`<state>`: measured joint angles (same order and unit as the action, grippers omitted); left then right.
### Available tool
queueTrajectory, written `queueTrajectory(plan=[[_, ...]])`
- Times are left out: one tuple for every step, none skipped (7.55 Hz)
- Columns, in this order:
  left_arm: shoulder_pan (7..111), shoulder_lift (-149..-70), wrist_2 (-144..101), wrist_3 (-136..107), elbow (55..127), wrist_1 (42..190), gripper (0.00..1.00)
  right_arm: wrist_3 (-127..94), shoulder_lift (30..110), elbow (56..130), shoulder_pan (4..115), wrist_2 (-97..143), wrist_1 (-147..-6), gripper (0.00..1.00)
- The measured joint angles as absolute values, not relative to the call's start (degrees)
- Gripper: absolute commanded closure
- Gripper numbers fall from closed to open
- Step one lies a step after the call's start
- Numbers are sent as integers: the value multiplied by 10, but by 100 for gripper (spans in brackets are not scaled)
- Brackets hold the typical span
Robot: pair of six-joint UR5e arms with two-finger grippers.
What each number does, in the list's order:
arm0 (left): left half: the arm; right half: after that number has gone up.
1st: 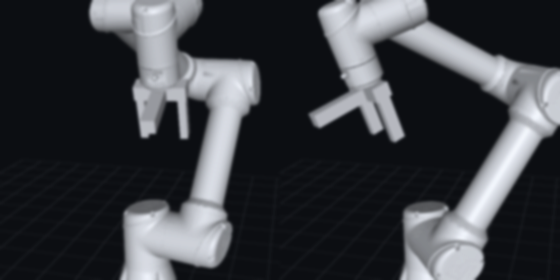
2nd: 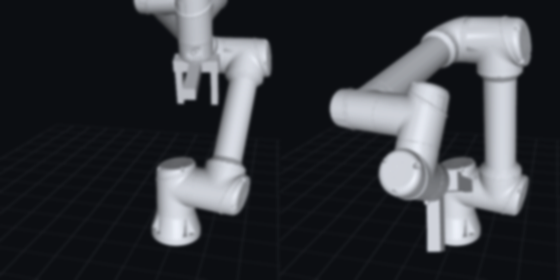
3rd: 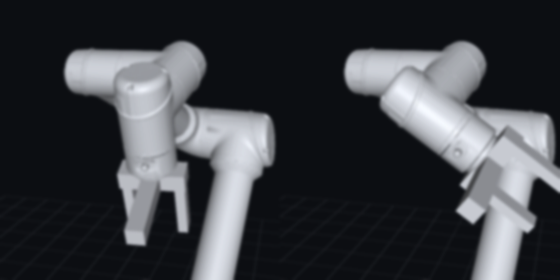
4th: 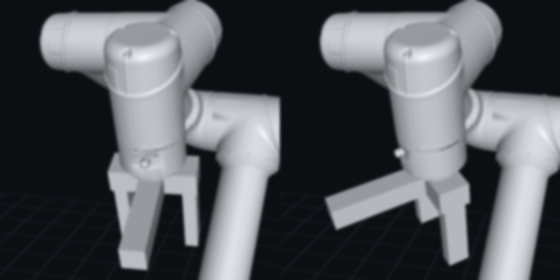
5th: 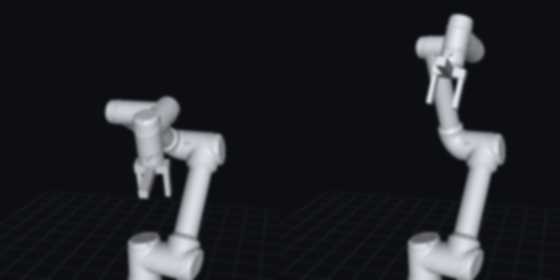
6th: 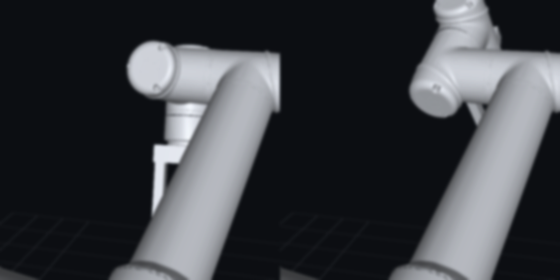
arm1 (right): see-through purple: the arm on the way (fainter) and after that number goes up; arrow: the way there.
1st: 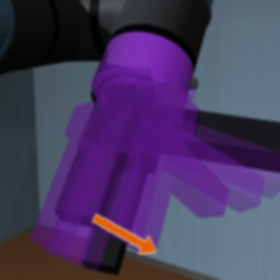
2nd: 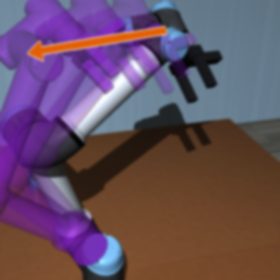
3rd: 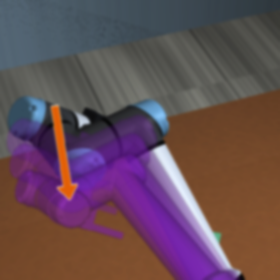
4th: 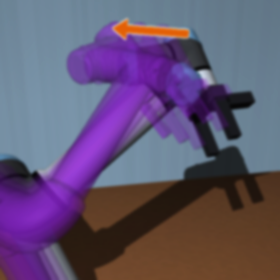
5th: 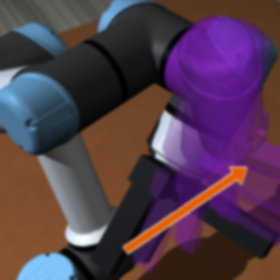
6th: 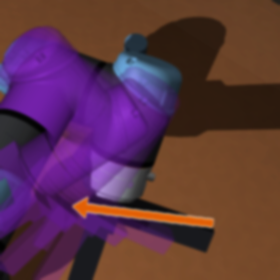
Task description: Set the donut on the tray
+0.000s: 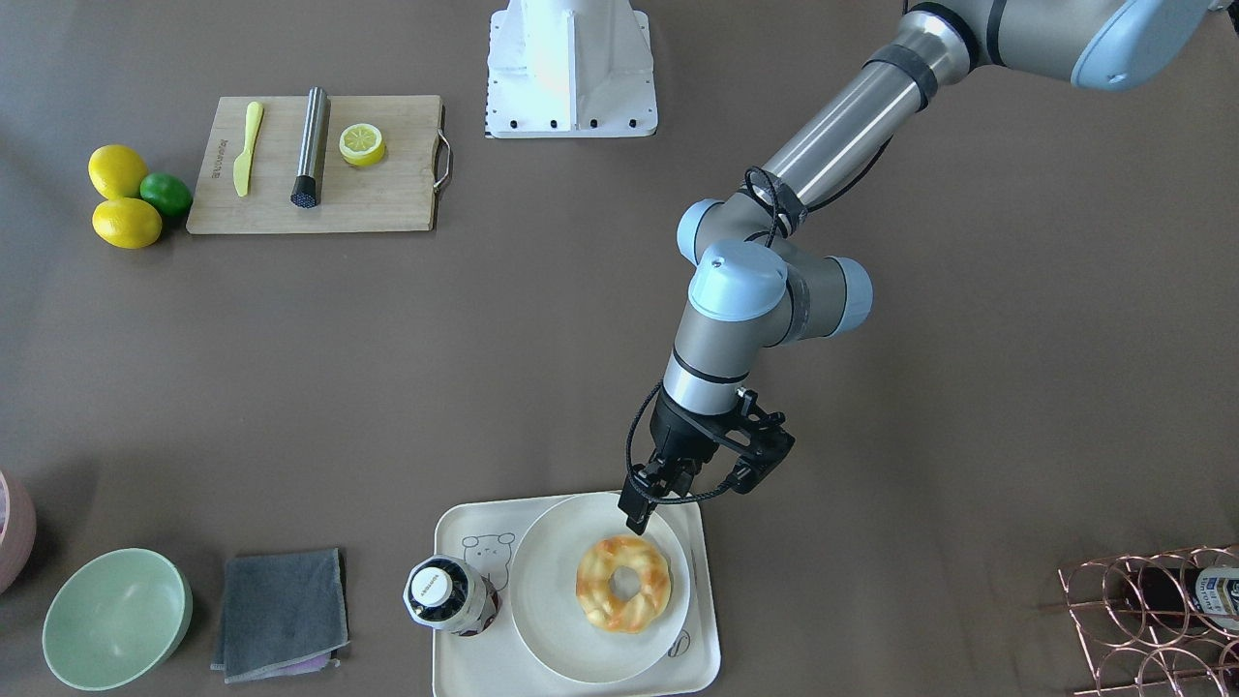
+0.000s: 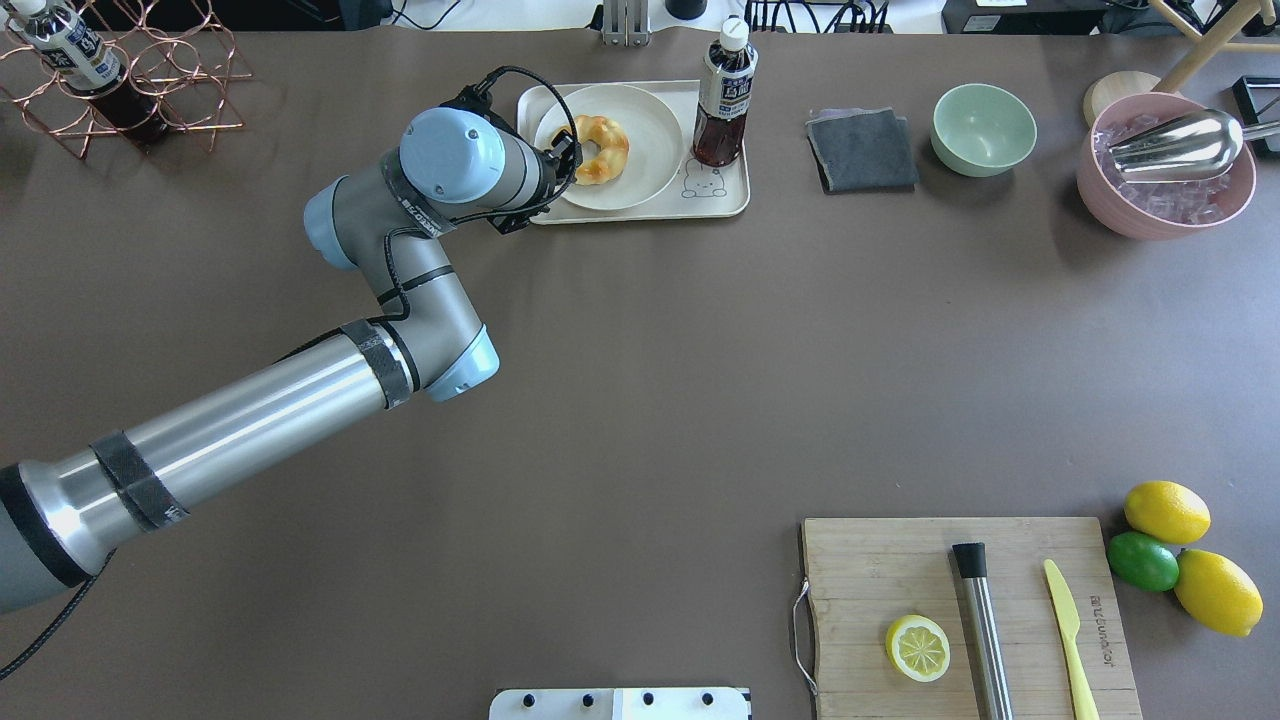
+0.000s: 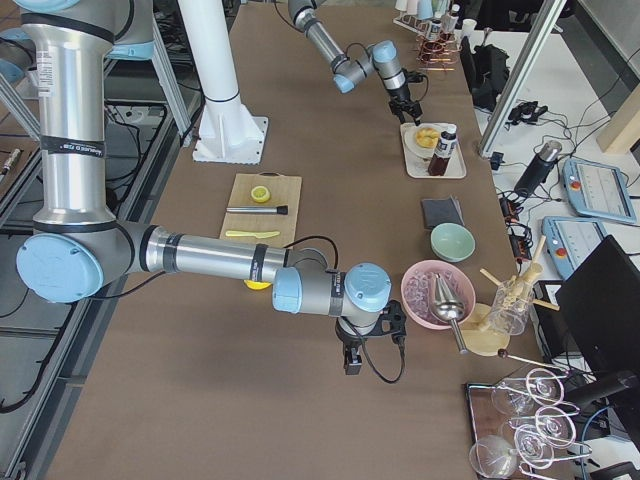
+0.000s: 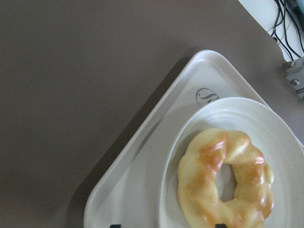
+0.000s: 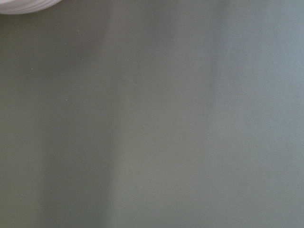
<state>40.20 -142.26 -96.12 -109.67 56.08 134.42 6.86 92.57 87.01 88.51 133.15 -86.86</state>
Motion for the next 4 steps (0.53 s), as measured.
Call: queueTrajectory(plan=[[411,-1422,-976,-1097,571,1343,2,69,926,870,885,1332,-869,0],[422,-1420,-993,-1097,586,1341,2,69,925,870,885,1334,-870,0],[436,-1411,-1017,-1093,611,1329,2,69,924,870,885,1335,-870,0],[449,-1389,-1044,-1085,650,1306,2,68,921,869,885,1337,-870,0]])
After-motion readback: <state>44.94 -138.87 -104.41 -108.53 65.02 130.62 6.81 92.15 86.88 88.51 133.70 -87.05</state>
